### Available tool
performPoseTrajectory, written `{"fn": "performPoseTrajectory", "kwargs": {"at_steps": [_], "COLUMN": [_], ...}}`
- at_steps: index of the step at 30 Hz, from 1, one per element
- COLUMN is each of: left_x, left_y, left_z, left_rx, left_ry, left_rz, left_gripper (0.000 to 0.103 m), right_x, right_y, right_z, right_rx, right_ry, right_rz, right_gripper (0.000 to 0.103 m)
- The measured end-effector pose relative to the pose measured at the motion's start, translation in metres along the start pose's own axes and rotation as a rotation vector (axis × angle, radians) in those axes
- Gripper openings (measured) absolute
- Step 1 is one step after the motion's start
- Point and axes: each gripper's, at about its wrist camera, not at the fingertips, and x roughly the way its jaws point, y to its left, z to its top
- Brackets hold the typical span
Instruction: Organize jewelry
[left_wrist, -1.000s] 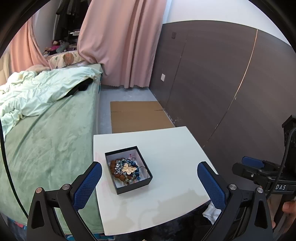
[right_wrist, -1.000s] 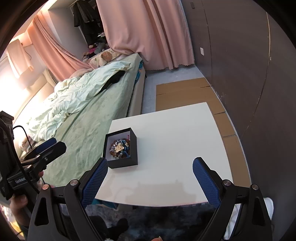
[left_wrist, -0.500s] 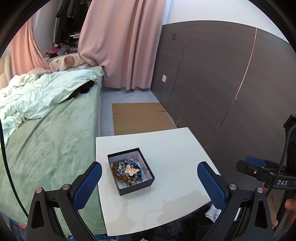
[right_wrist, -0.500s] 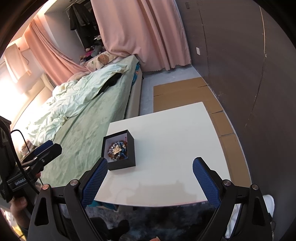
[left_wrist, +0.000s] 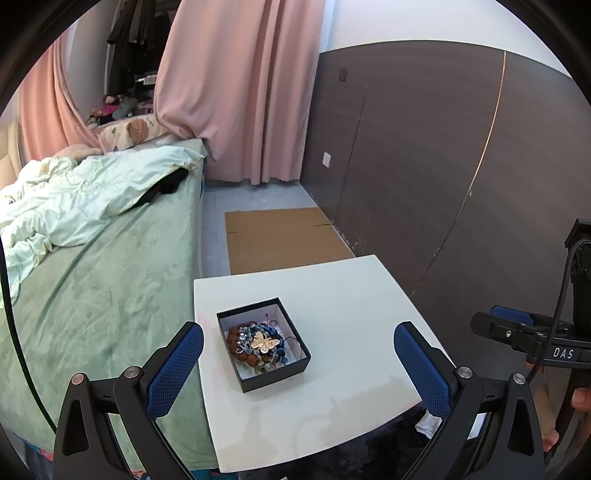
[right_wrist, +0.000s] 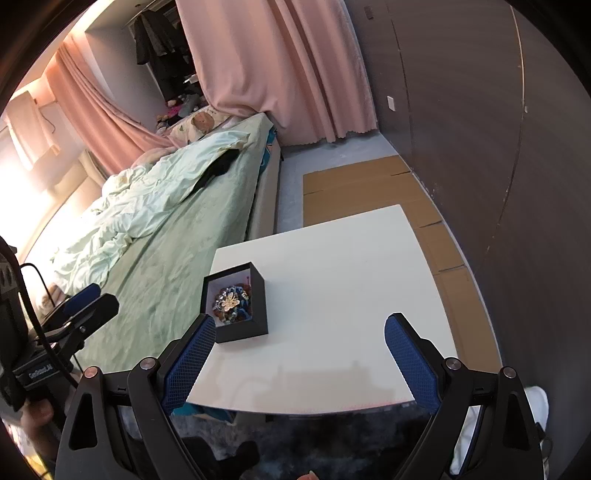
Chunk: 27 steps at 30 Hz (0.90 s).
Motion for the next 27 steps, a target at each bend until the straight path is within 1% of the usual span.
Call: {"fn": "performPoseTrajectory", "kwargs": {"at_steps": [6,18,21,27], "left_x": [-0.007,-0.004,-0.006,-0.006], "left_y": [-0.004,-0.003,-0.001,0.0], "left_z": [0.002,0.002,0.002,0.001], "left_rx": [0.021,0.022,0.019,0.031], "left_ry": [-0.032,-0.023,-0.031,-0.041], "left_rz": [0.012,0.007,-0.001,0.008], "left_gripper": [0.103,0.103,0.103,0.103], "right_x": [-0.002,-0.002,-0.001,0.001], "right_y": [-0.001,-0.002,-0.002,-0.011], "right_z": [0.002,0.003,0.002,0.006], "right_rx": [0.002,-0.001,-0.002,-0.006], "right_ry": [-0.006,-0.007,-0.007,-0.007], "right_rz": [-0.007,-0.014,-0.017,-0.031], "right_gripper": [0.093,0.093,0.093,0.093]}}
